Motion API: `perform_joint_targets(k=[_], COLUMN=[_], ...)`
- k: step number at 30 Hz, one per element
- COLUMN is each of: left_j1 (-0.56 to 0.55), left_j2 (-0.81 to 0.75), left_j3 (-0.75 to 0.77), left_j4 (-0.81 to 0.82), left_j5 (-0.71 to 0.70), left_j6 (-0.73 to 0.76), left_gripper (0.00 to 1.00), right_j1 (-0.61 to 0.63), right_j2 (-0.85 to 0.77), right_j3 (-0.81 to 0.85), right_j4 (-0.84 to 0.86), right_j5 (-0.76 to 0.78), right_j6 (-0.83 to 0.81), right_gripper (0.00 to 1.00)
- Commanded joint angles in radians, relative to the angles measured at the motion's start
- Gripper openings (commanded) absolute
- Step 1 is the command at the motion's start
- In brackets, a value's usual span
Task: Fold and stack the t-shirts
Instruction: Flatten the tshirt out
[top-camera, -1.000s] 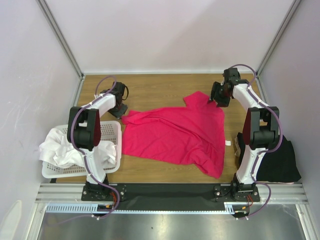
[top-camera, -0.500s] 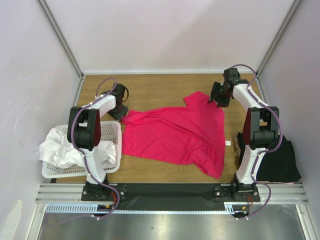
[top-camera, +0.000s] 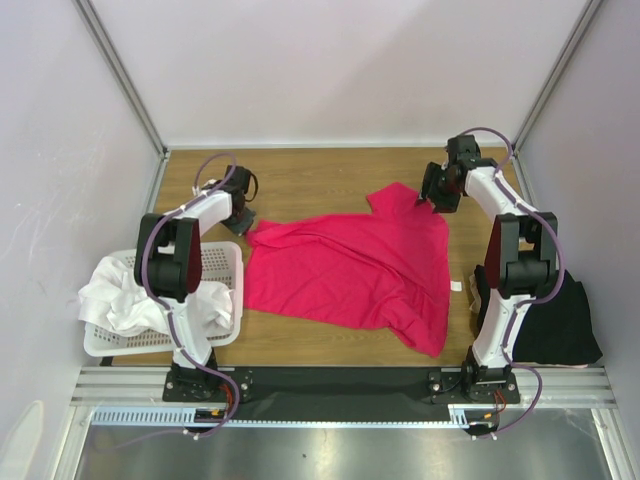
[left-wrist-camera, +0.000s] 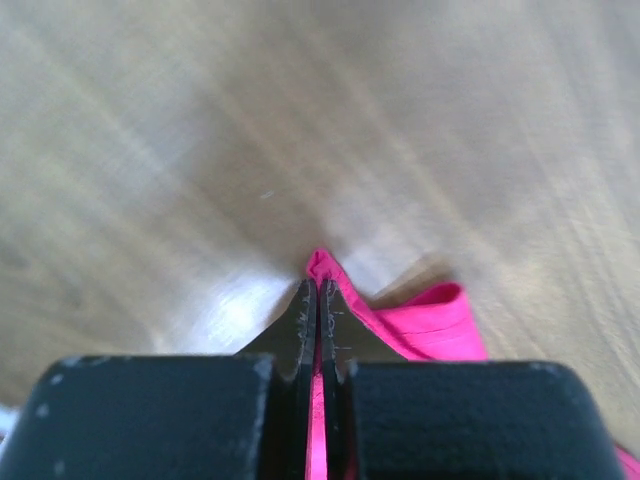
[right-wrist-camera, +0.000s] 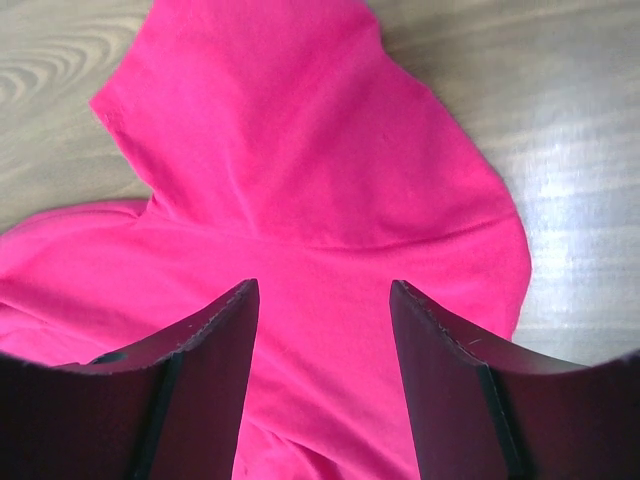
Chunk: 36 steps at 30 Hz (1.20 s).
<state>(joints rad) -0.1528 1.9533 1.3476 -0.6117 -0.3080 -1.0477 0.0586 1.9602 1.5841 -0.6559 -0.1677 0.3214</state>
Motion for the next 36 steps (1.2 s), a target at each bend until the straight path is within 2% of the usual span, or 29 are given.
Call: perform_joint_targets(k=[1, 4, 7, 16, 23, 29, 36], left_j1=[-0.022, -0.043, -0.048, -0.051, -0.051, -0.051, -0.051], left_j2=[-0.088, -0.161, -0.211, -0.278, -0.277, -0.261, -0.249], left_j3=[-0.027, -0.076, -0.108, -0.185, -0.191, -0.168, -0.143], left_j4=[0.154, 0.321, 0.395, 0.591, 0.645, 0.632, 0.619], left_j5=[-0.022, -0.042, -0.031, 0.070, 0.132, 0.145, 0.152], left_j6=[0.107, 0.245, 0.308, 0.400, 0.430, 0.434, 0.440], left_gripper=[0.00, 0.00, 0.00, 0.00, 0.00, 0.00, 0.00], right_j1=[-0.005, -0.014, -0.022, -0.029, -0.028, -0.028, -0.028], right_j2=[0.026, 0.049, 0.068, 0.147, 0.236, 0.282, 0.331], right_j3=[0.066, 0.091, 0.102, 0.142, 0.226, 0.283, 0.341], right_j4=[0.044, 0.058, 0.104, 0.193, 0.164, 0.157, 0.156], right_j5=[0.025, 0.028, 0.019, 0.002, -0.001, 0.010, -0.006], right_j6=[0.004, 0.002, -0.007, -0.079, -0.125, -0.157, -0.231], right_gripper=[0.61, 0.61, 0.61, 0.63, 0.66, 0.71, 0.72])
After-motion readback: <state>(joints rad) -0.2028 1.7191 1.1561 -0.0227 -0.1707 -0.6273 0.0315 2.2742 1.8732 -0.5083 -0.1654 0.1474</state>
